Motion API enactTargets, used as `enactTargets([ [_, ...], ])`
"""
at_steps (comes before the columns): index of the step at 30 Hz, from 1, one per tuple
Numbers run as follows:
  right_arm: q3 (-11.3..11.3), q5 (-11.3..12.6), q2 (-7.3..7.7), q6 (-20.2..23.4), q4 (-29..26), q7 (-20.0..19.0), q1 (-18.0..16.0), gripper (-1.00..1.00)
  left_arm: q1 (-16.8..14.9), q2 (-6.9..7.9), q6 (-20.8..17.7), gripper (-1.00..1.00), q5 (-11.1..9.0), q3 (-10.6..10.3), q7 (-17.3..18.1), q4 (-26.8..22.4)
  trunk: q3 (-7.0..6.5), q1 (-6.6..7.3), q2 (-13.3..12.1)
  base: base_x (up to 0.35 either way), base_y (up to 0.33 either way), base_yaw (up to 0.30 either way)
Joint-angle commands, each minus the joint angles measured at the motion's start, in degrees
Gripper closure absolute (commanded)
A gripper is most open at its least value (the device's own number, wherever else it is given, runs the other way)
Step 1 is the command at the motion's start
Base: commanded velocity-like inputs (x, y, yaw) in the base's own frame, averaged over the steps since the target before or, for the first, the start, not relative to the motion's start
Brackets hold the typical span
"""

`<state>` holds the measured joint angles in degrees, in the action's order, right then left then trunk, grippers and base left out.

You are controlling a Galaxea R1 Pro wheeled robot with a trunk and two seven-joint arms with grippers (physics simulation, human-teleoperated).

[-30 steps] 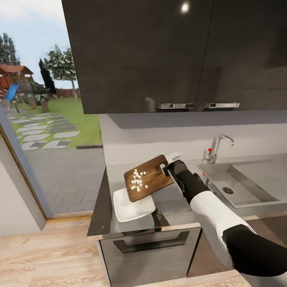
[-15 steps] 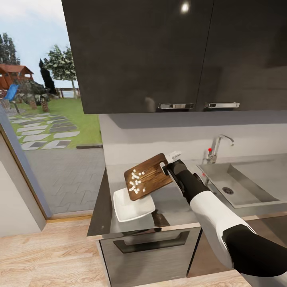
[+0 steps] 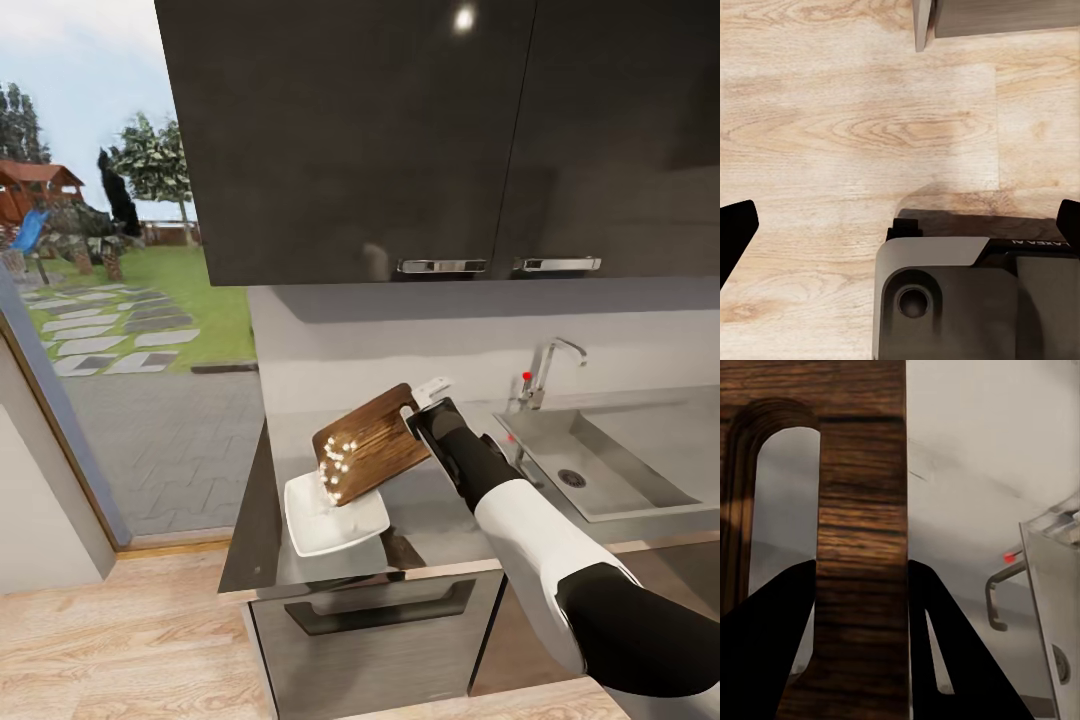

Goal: In the kitchen, take the Vidalia onion out of the sink, dice it on the chopping board with the paring knife, put the diced onion into the bowl on the countertop, then place both the paring knife and the chopping board into the sink.

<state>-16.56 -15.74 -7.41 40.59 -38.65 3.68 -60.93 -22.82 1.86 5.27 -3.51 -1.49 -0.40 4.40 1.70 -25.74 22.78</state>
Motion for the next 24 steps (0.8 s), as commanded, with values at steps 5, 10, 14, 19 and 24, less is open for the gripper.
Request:
enactTargets([
  [5, -0.2, 0.2, 0.02, 0.3, 0.0, 0.3, -0.1, 1.00, -0.1, -0.01, 0.4, -1.00, -0.4, -0.2, 0.0, 0.3, 0.14, -0.04, 0.1, 0.000, 0.000, 0.000],
  [10, -0.3, 0.1, 0.02, 0.3, 0.0, 0.4, -0.1, 1.00, -0.1, -0.01, 0.4, -1.00, -0.4, -0.2, 0.0, 0.3, 0.14, -0.04, 0.1, 0.000, 0.000, 0.000],
  [14, -0.3, -0.1, 0.02, 0.3, 0.0, 0.4, -0.1, 1.00, -0.1, -0.01, 0.4, -1.00, -0.4, -0.2, 0.0, 0.3, 0.14, -0.04, 0.1, 0.000, 0.000, 0.000],
  [19, -0.3, -1.0, -0.07, 0.3, 0.0, 0.4, -0.1, 1.00, -0.1, -0.01, 0.4, -1.00, -0.4, -0.2, 0.0, 0.3, 0.14, -0.04, 0.1, 0.000, 0.000, 0.000],
  [24, -0.3, -1.3, -0.14, 0.3, 0.0, 0.4, -0.1, 1.00, -0.1, -0.01, 0.4, -1.00, -0.4, -0.2, 0.0, 0.3, 0.14, -0.04, 0.1, 0.000, 0.000, 0.000],
])
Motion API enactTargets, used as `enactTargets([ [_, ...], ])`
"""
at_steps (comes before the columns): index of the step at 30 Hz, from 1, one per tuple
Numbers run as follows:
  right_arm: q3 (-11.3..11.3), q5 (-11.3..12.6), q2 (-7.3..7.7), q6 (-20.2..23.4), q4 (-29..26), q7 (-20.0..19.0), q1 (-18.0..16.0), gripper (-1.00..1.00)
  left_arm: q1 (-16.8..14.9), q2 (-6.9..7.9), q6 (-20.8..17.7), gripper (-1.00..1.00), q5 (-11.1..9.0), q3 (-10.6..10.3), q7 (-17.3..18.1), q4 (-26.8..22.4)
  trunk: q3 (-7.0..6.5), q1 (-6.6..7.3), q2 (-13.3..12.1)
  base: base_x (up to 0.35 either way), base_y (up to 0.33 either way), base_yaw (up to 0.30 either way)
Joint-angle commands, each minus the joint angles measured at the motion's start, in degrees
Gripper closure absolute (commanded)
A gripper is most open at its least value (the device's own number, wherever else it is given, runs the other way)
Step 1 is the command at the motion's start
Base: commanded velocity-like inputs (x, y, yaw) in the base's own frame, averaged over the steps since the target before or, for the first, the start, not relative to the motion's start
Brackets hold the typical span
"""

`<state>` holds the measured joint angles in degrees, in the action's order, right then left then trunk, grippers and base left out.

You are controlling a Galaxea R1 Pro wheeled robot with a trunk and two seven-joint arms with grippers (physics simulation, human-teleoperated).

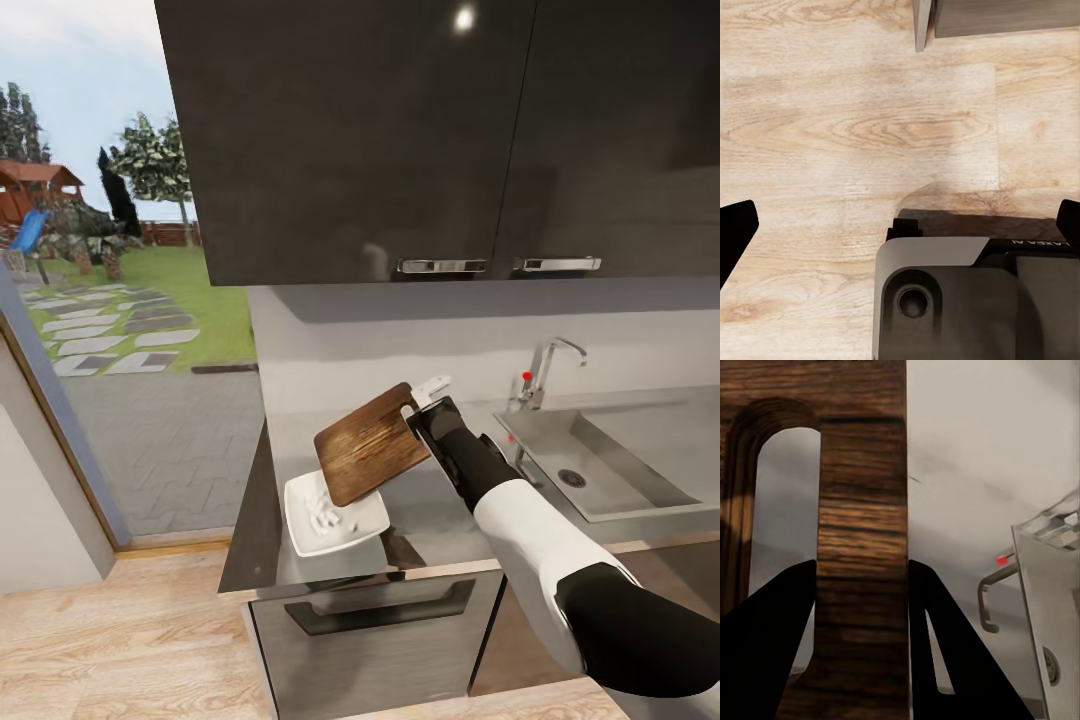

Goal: In the kitchen, take the Vidalia onion out of the sink, dice it on the chopping board with the paring knife, put the diced onion into the bowl on the countertop, then place both the paring knife and the chopping board into the sink.

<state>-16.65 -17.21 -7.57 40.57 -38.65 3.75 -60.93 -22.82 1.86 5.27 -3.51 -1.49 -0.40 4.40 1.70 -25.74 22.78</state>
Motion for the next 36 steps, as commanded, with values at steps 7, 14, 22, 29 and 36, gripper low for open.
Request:
enactTargets([
  [7, 0.6, 0.5, 0.62, -2.0, -0.1, -0.7, -0.1, 1.00, -0.1, -0.01, 0.4, -1.00, -0.4, -0.2, 0.0, 0.3, 0.14, -0.04, 0.1, 0.000, 0.000, 0.000],
  [14, 12.1, 0.7, 3.15, -2.4, -2.3, -9.3, -0.1, 1.00, -0.1, -0.01, 0.4, -1.00, -0.4, -0.2, 0.0, 0.3, 0.14, -0.04, 0.1, 0.000, 0.000, 0.000],
  [22, 20.7, 0.7, 8.24, -2.2, -3.4, -19.5, -0.1, 1.00, -0.1, -0.01, 0.4, -1.00, -0.4, -0.2, 0.0, 0.3, 0.14, -0.04, 0.1, 0.000, 0.000, 0.000],
  [29, 23.4, 0.8, 9.34, -4.4, 0.2, -20.3, -0.1, 1.00, -0.1, -0.06, 0.4, -1.00, -0.4, -0.2, -0.1, 0.3, 0.14, -0.04, 0.1, 0.000, 0.000, 0.000],
  [36, 23.5, 0.9, 8.92, -5.9, 4.5, -20.4, -0.1, 1.00, -0.1, -0.80, 0.4, -1.00, -0.4, -0.3, -0.4, 0.2, 0.14, -0.04, 0.1, 0.000, -0.028, 0.000],
])
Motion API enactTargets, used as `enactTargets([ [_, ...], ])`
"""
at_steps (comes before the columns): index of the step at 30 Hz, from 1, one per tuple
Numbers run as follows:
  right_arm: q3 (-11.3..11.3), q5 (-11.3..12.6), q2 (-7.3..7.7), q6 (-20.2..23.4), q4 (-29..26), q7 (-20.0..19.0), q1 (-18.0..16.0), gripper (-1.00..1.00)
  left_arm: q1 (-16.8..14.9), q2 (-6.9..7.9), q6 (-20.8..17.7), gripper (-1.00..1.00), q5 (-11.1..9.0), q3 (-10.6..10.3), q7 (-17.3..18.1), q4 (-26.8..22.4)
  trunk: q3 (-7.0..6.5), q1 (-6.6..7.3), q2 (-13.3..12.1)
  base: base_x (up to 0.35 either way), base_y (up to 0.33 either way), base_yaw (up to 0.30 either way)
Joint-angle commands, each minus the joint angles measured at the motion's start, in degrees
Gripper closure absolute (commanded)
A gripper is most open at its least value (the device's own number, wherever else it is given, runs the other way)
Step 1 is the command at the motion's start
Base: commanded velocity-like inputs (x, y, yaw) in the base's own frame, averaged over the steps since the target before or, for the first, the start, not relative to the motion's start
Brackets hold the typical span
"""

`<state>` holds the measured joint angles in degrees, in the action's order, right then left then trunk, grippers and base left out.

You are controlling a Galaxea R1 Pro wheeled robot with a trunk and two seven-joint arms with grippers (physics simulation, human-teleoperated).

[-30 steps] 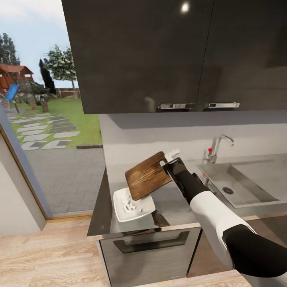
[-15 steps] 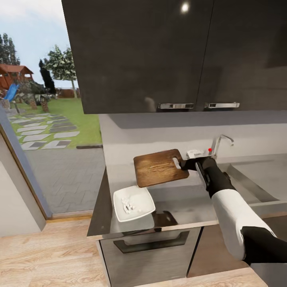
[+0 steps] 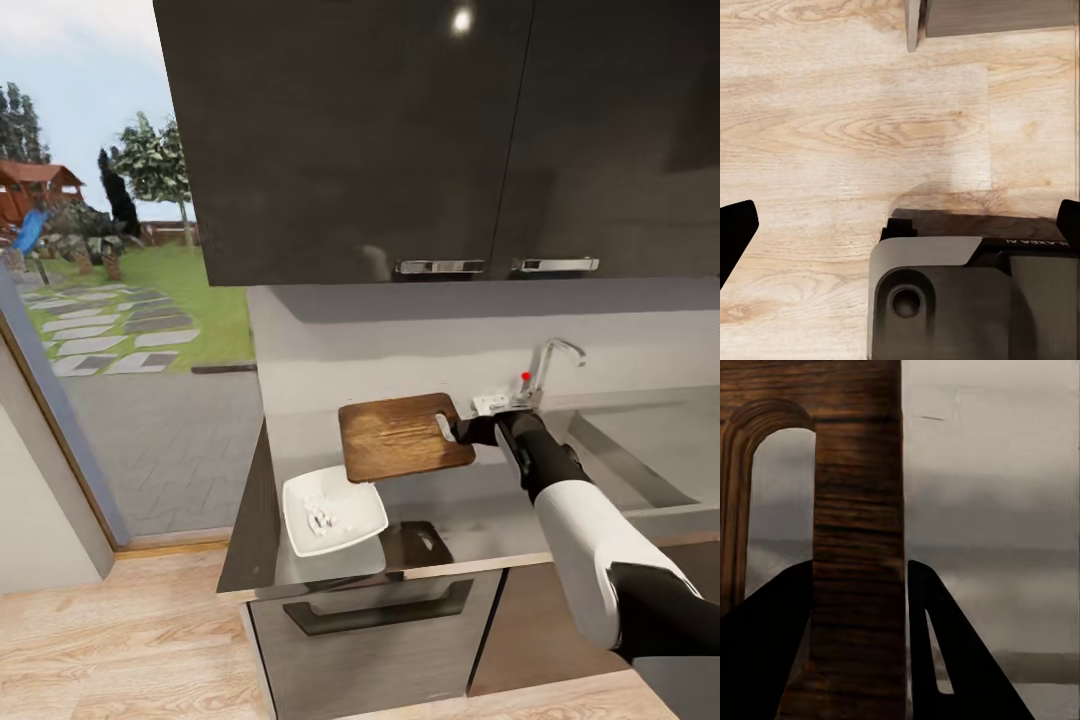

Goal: In the kitchen, take the Vidalia onion out of the sink, dice it on the chopping board with the paring knife, put the diced onion into the bowl on the countertop, then place both the paring knife and the chopping board into the sink.

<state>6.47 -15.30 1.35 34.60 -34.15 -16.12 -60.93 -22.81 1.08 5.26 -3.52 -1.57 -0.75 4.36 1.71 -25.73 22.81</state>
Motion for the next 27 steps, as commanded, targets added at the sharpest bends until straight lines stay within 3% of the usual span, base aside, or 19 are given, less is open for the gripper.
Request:
enactTargets([
  [1, 0.4, -1.0, -0.10, -0.4, 0.6, -0.5, -0.1, 1.00, -0.1, -0.05, 0.5, -1.00, -0.4, -0.2, -0.1, 0.3, 0.12, -0.06, 0.1, 0.000, -0.235, 0.000],
  [6, 0.3, -1.0, -0.63, -1.6, 1.8, -0.5, -0.1, 1.00, -0.1, -0.31, 0.4, -1.00, -0.4, -0.2, -0.1, 0.3, 0.12, -0.06, 0.1, 0.000, -0.291, 0.000],
  [11, 0.3, -1.0, -2.55, -1.9, 3.2, -0.4, -0.1, 1.00, -0.1, -0.55, 0.5, -1.00, -0.4, -0.1, -0.1, 0.3, 0.12, -0.06, 0.1, 0.000, -0.318, 0.000],
  [27, 0.3, -1.1, -2.98, -2.0, 4.3, 0.0, -0.1, 1.00, -0.1, -0.55, 0.6, -1.00, -0.4, -0.1, -0.1, 0.3, 0.12, -0.06, 0.1, 0.000, -0.312, 0.000],
])
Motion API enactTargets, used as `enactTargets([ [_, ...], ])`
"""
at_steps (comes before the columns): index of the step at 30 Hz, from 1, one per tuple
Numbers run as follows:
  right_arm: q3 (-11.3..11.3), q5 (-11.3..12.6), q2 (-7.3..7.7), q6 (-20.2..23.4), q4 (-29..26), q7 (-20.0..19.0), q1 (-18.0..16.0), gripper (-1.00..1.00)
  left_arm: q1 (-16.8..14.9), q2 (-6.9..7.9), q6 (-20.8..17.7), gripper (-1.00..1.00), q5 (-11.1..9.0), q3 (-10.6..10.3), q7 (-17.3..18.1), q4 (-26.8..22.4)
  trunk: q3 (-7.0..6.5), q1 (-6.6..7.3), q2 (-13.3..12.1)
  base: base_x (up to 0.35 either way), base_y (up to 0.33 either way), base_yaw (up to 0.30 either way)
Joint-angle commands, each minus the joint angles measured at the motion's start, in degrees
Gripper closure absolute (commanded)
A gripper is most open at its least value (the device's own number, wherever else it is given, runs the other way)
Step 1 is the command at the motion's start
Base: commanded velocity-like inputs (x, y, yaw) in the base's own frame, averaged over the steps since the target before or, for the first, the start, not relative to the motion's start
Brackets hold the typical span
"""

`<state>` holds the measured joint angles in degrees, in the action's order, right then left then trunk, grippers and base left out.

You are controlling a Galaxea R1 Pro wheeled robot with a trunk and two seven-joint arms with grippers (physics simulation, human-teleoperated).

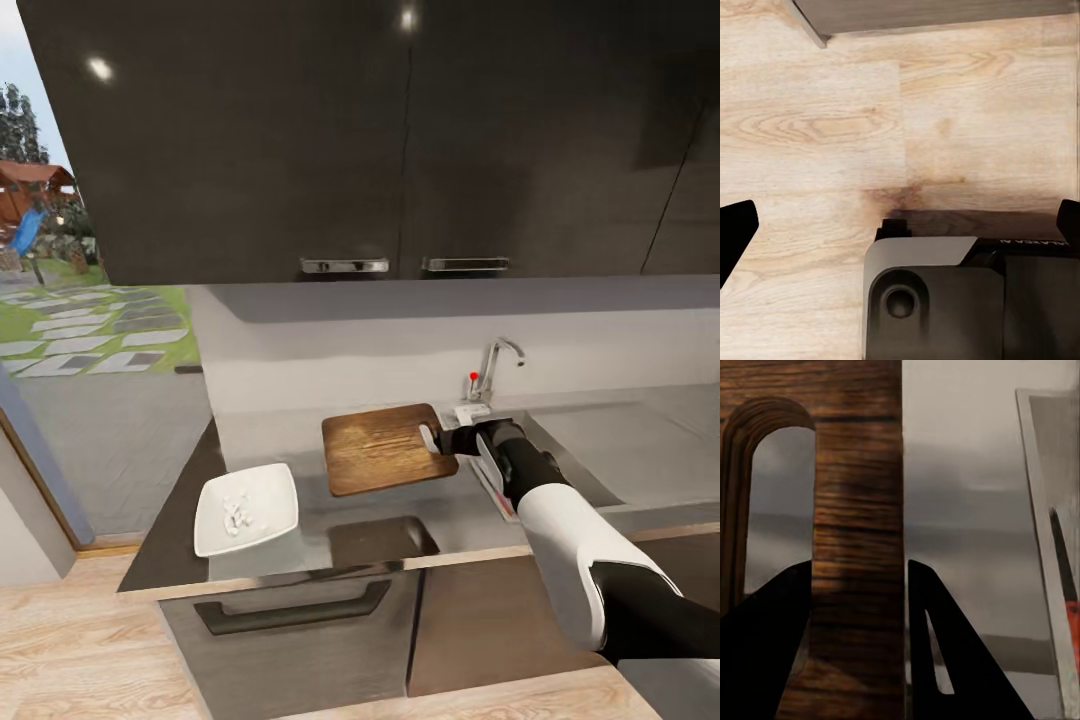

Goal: In the kitchen, take the Vidalia onion out of the sink, dice it on the chopping board with the paring knife, put the diced onion into the bowl on the countertop, then place both the paring knife and the chopping board into the sink.

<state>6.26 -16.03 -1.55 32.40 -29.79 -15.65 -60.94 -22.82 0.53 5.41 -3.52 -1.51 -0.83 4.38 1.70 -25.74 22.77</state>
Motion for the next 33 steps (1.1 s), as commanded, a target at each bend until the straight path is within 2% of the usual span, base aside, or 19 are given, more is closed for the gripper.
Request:
enactTargets([
  [1, 0.5, -0.4, -0.09, 0.2, -0.1, -0.5, -0.1, 1.00, -0.1, -0.02, 0.5, -1.00, -0.4, -0.2, -0.1, 0.3, 0.13, -0.04, 0.1, 0.000, -0.303, 0.000],
  [7, 0.5, -0.3, -1.28, 0.2, 0.1, -0.5, -0.1, 1.00, -0.1, 0.00, 0.5, -1.00, -0.4, -0.2, -0.1, 0.3, 0.13, -0.04, 0.1, 0.000, -0.313, 0.000],
  [11, 0.5, -0.4, -1.47, 0.0, 2.8, -0.5, -0.1, 1.00, -0.1, 0.00, 0.5, -1.00, -0.4, -0.2, -0.1, 0.2, 0.13, -0.04, 0.1, 0.000, -0.316, 0.000],
  [15, 0.5, -0.4, -1.66, -2.7, 4.3, -0.4, -0.1, 1.00, -0.1, 0.00, 0.5, -1.00, -0.4, -0.2, -0.1, 0.2, 0.13, -0.04, 0.1, 0.000, -0.317, 0.000],
  [27, 0.5, -0.5, -2.44, -3.3, 4.6, 0.2, -0.1, 1.00, -0.1, 0.00, 0.6, -1.00, -0.4, -0.2, -0.1, 0.2, 0.13, -0.04, 0.1, 0.041, -0.275, 0.000],
  [30, 0.5, -0.5, -2.56, -3.3, 4.9, 1.8, -0.1, 1.00, -0.1, 0.00, 0.6, -1.00, -0.4, -0.2, -0.1, 0.2, 0.13, -0.04, 0.1, 0.153, -0.180, 0.000],
  [33, 0.6, -0.4, -2.97, -3.4, 5.6, 7.8, -0.1, 1.00, -0.1, 0.00, 0.6, -1.00, -0.4, -0.2, -0.1, 0.2, 0.13, -0.04, 0.1, 0.169, -0.129, 0.000],
])
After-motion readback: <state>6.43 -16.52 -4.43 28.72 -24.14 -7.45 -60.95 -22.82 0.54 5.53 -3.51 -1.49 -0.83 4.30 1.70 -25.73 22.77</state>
